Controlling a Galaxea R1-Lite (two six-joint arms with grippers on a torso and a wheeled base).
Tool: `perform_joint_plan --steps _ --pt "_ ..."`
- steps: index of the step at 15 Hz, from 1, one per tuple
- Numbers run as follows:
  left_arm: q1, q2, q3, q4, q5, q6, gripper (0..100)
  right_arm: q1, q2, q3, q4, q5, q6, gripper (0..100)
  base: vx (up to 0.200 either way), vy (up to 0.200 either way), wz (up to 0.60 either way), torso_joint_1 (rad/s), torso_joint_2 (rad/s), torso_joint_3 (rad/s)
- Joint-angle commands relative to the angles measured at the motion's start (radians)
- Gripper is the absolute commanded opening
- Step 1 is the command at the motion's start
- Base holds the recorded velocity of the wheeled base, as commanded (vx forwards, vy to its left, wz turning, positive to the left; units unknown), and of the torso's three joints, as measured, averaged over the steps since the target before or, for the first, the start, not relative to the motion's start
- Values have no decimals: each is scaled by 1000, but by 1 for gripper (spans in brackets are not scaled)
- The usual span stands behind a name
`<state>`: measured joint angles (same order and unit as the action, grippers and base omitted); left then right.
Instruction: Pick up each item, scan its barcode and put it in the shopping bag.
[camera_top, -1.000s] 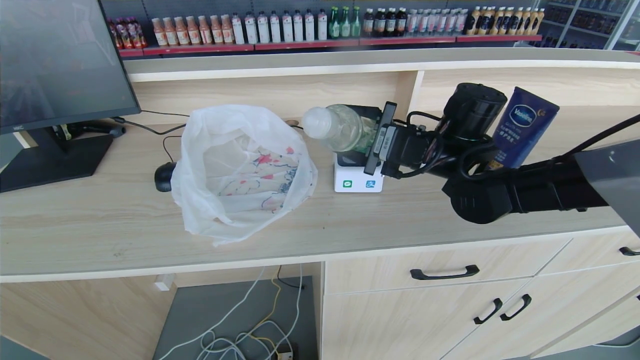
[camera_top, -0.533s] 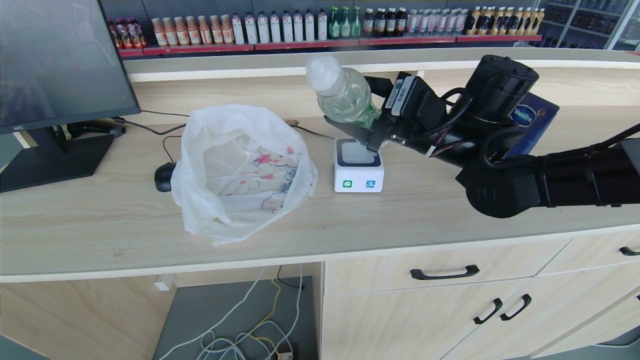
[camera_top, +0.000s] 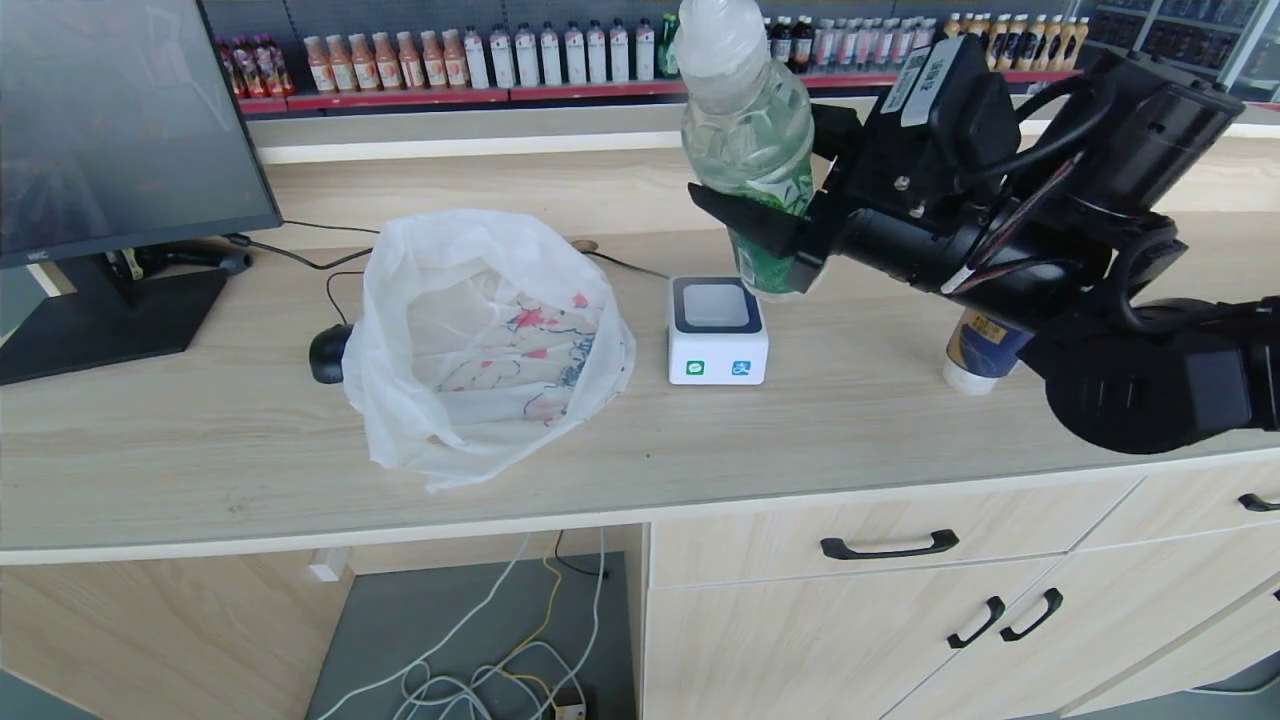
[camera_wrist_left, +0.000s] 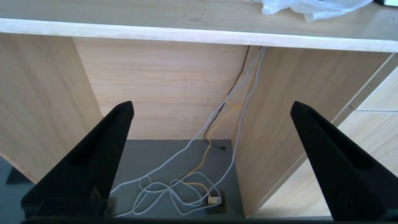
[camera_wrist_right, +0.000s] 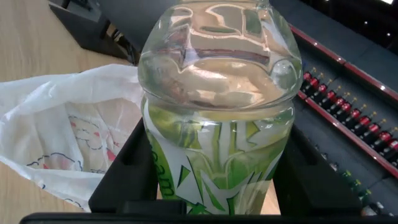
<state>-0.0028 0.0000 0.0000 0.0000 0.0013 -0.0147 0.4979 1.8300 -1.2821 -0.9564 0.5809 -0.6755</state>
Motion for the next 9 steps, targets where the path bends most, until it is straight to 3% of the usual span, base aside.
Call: perform_joint_plan --steps 1,4,7,9 --pt "0 0 0 0 0 -1 100 2 -58 63 -32 -15 39 0 0 0 0 0 0 0" --pt "0 2 0 0 0 -1 100 2 -58 133 -194 -82 174 0 0 0 0 0 0 0" --pt "0 2 0 0 0 -1 100 2 -60 284 -426 -285 367 0 0 0 0 0 0 0" --pt "0 2 0 0 0 -1 100 2 -60 345 -509 -375 432 0 0 0 0 0 0 0"
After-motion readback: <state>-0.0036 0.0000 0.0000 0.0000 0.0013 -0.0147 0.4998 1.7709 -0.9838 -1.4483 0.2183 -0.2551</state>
